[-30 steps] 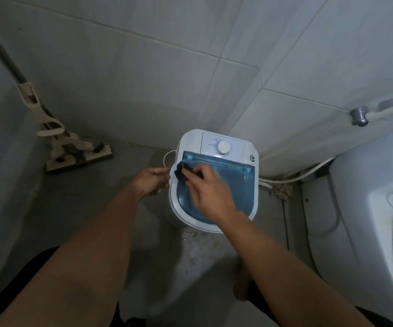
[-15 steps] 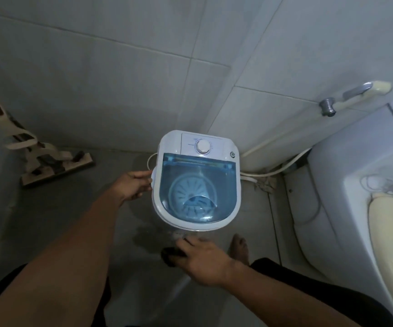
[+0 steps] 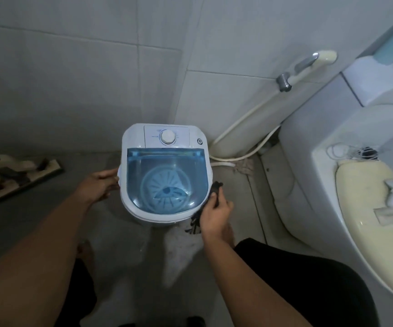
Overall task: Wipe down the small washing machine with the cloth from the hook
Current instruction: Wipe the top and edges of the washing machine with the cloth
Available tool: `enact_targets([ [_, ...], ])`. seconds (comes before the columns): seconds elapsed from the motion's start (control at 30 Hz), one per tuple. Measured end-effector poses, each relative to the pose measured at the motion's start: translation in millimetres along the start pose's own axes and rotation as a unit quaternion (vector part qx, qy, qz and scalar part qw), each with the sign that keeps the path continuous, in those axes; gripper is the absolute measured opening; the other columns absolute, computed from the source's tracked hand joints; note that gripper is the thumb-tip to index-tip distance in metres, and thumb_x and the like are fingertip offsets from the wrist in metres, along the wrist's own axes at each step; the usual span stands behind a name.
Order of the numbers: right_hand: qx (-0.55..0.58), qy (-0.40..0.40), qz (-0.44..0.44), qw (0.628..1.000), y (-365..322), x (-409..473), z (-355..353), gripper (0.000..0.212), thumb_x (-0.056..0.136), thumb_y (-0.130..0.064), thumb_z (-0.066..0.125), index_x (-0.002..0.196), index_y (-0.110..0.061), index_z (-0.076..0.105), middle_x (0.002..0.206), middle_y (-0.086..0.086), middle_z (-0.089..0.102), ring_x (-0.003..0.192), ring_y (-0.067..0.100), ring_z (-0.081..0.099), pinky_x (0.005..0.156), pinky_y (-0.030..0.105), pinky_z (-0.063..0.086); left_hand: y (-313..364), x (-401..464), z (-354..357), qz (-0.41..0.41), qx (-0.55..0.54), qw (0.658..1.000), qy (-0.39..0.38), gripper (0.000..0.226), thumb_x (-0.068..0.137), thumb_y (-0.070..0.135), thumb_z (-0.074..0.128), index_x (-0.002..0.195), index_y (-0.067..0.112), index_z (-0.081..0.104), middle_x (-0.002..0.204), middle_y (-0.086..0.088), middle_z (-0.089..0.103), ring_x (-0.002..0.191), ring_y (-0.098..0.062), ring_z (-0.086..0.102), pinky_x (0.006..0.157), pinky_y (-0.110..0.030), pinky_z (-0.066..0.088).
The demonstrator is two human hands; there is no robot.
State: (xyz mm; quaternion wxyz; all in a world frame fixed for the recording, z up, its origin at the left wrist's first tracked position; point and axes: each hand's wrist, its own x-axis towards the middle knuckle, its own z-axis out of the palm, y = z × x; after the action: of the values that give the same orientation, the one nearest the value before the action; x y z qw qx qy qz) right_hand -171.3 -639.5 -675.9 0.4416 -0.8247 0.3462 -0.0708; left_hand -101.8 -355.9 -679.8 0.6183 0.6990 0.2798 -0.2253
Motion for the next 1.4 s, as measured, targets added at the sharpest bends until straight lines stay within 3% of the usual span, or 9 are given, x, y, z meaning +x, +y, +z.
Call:
enact_targets([
  [0.1,0.023,0.074,-0.003,0.997,-0.4,-37.7,1.0,0.040,0.102,-0.022,0.054,0.138,-0.006,0.060,0.120,0.030,0.061,0.106,0.043,0.064,0.084,0.014,0.032,-0.2,-0.6,-1.9,-0.015,-0.004,1.000,-0.004,0.030,0.095,0.023,0.058,0.122,0.034,0.064,0.104,0.004,0.072,0.092,-0.008,0.067,0.065,-0.025,0.034],
  [0.17,0.031,0.032,0.031,0.999,9.0,-52.2,-7.3,0.039,0.104,-0.015,0.054,0.139,0.001,0.056,0.130,0.031,0.057,0.122,0.037,0.054,0.087,-0.009,0.017,1.6,-1.0,-2.9,-0.021,0.004,1.000,-0.009,0.026,0.095,0.025,0.059,0.117,0.037,0.065,0.102,0.007,0.072,0.094,-0.007,0.066,0.067,-0.025,0.035],
  [0.23,0.011,-0.011,0.031,0.999,18.4,-52.2,-12.9,0.040,0.104,-0.010,0.053,0.143,0.000,0.051,0.141,0.027,0.051,0.132,0.030,0.044,0.085,-0.014,0.007,2.6,-1.3,-2.8,-0.019,0.014,1.000,-0.012,0.026,0.095,0.026,0.059,0.118,0.037,0.064,0.102,0.007,0.071,0.096,-0.009,0.065,0.068,-0.025,0.035],
  [0.3,-0.015,-0.011,0.017,1.000,27.5,-34.5,-10.3,0.042,0.105,-0.016,0.053,0.146,-0.007,0.051,0.145,0.022,0.050,0.134,0.032,0.045,0.101,0.003,0.022,2.6,-0.6,-2.5,-0.013,0.021,1.000,-0.012,0.029,0.095,0.026,0.060,0.122,0.037,0.063,0.106,0.003,0.071,0.098,-0.011,0.064,0.069,-0.026,0.035],
  [0.4,0.022,0.064,0.065,0.996,21.3,4.0,-6.7,0.040,0.103,-0.022,0.056,0.143,-0.016,0.057,0.131,0.021,0.057,0.121,0.039,0.057,0.102,0.028,0.036,1.5,-1.9,-4.5,-0.011,0.027,1.000,-0.009,0.029,0.094,0.027,0.061,0.120,0.037,0.065,0.103,0.004,0.071,0.100,-0.013,0.065,0.069,-0.027,0.036],
  [0.5,0.037,0.042,0.020,0.998,6.3,42.3,-9.0,0.041,0.104,-0.021,0.054,0.145,-0.017,0.056,0.119,0.008,0.049,0.105,0.024,0.056,0.100,0.023,0.038,2.5,-4.0,-6.0,-0.012,0.026,1.000,-0.009,0.032,0.093,0.027,0.062,0.124,0.035,0.065,0.107,0.000,0.072,0.101,-0.014,0.066,0.069,-0.027,0.037],
  [0.6,-0.071,-0.042,-0.086,0.993,-6.5,64.3,1.7,0.041,0.103,-0.028,0.052,0.144,-0.025,0.055,0.113,-0.002,0.046,0.093,0.017,0.060,0.095,0.034,0.051,3.3,-4.5,-6.0,-0.014,0.025,1.000,-0.008,0.025,0.092,0.025,0.062,0.114,0.037,0.069,0.104,0.002,0.074,0.097,-0.013,0.067,0.072,-0.028,0.038],
  [0.8,-0.137,-0.066,-0.179,0.972,-33.7,104.2,23.4,0.041,0.104,-0.029,0.049,0.144,-0.025,0.056,0.123,0.001,0.047,0.101,0.018,0.059,0.094,0.031,0.050,7.0,-9.6,-4.4,0.014,0.027,1.000,-0.001,0.020,0.092,0.025,0.064,0.098,0.044,0.068,0.077,0.021,0.075,0.087,-0.006,0.067,0.073,-0.030,0.040],
  [1.4,-0.268,-0.098,-0.306,0.908,-76.3,158.8,51.2,0.035,0.103,-0.025,0.049,0.134,-0.016,0.063,0.123,0.011,0.056,0.095,0.032,0.065,0.087,0.036,0.053,2.8,-3.8,-12.8,0.022,0.014,1.000,-0.015,0.027,0.089,0.023,0.067,0.102,0.046,0.071,0.088,0.014,0.078,0.087,-0.008,0.073,0.078,-0.033,0.045],
])
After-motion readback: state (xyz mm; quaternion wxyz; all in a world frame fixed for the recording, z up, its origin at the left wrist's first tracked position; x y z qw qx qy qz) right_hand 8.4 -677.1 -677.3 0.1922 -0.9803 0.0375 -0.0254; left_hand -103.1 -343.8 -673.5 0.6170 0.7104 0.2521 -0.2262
